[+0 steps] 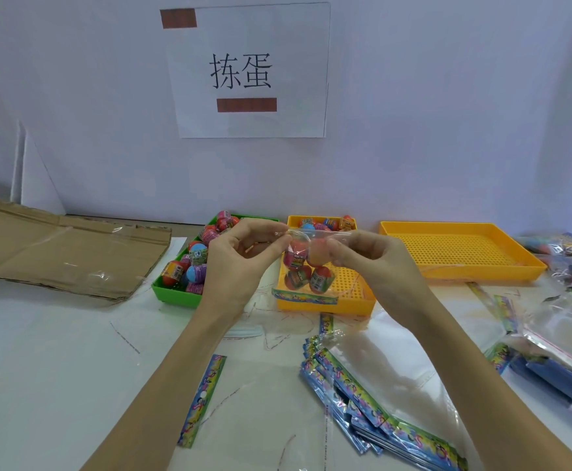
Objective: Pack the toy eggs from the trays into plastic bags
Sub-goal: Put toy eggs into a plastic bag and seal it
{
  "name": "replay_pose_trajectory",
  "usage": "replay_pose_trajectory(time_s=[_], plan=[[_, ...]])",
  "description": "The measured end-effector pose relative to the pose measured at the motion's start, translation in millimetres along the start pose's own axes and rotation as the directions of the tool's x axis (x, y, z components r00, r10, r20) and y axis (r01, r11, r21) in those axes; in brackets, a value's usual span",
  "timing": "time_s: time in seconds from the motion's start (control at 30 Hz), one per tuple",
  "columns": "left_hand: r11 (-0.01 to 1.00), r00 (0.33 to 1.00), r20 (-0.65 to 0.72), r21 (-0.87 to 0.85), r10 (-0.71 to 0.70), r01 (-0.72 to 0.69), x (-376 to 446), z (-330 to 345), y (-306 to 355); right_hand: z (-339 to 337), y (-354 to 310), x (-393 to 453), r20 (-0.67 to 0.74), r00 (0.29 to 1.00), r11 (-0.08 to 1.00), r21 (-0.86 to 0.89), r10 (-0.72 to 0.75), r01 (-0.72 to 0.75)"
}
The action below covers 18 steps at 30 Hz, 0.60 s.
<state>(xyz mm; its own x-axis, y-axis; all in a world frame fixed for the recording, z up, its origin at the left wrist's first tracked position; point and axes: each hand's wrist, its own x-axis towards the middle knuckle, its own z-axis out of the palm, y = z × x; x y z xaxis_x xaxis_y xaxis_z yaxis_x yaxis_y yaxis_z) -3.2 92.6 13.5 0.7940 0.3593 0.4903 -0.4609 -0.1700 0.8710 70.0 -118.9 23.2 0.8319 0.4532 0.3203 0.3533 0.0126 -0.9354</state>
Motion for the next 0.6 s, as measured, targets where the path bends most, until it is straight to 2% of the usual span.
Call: replay_pose_trajectory(time_s=[0.13, 0.23, 0.3, 0.43, 0.5, 0.6], plan=[[0.999, 0.999, -0.016, -0.015, -0.034, 0.034, 0.3, -1.7, -1.0, 0.6, 0.6, -0.3, -0.093, 0.995, 0.998, 0.051, -0.022, 0.027], [0.998, 0.998, 0.026, 0.036, -0.054, 0.053, -1.0, -1.0, -1.4, 2.2, 1.0, 0.6, -0.107, 0.993, 0.998, -0.036, -0.049, 0.045], [0.996, 0.993, 0.104, 0.083, -0.047, 0.038, -2.0, -0.6, 1.4, 3.6, 0.3, 0.8, -0.065, 0.996, 0.994, -0.097, -0.064, 0.057], [0.971, 0.968, 0.25, 0.235, -0.026, -0.035, -6.2, 6.9, 6.8, 5.3, -4.0, -0.4, 0.096, 0.993, 0.992, -0.099, -0.069, 0.079], [0.963, 0.974, 0.224, 0.267, -0.034, -0.028, -8.5, 12.4, 7.6, 5.4, -5.4, -0.8, 0.136, 0.987, 0.987, -0.124, -0.08, 0.098], [0.973, 0.989, 0.139, 0.229, -0.046, 0.013, -8.4, 12.3, 7.8, 2.9, -5.2, 0.7, 0.042, 0.995, 0.992, -0.089, -0.089, 0.092]])
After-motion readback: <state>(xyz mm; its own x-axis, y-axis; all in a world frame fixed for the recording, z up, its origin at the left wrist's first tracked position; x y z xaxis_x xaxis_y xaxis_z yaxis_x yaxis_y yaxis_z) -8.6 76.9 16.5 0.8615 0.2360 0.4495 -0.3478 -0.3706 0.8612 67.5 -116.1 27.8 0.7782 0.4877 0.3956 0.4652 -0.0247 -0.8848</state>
